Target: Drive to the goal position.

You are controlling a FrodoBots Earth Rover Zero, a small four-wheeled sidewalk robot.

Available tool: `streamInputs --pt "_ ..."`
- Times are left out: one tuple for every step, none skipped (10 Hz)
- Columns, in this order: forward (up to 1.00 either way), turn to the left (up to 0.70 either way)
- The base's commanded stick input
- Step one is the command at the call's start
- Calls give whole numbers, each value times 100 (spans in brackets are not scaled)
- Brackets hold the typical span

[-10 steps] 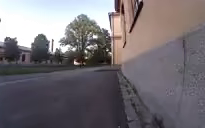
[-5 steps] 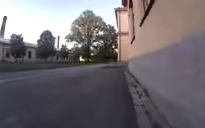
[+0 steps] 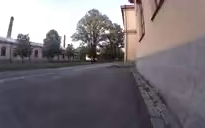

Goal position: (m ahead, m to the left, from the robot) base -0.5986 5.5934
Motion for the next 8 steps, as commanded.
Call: streamInputs --pt "70 27" --pt "70 27" --pt "70 27" --pt "70 27" --pt "70 27" --pt "70 27" --pt "70 27" --pt "70 27"
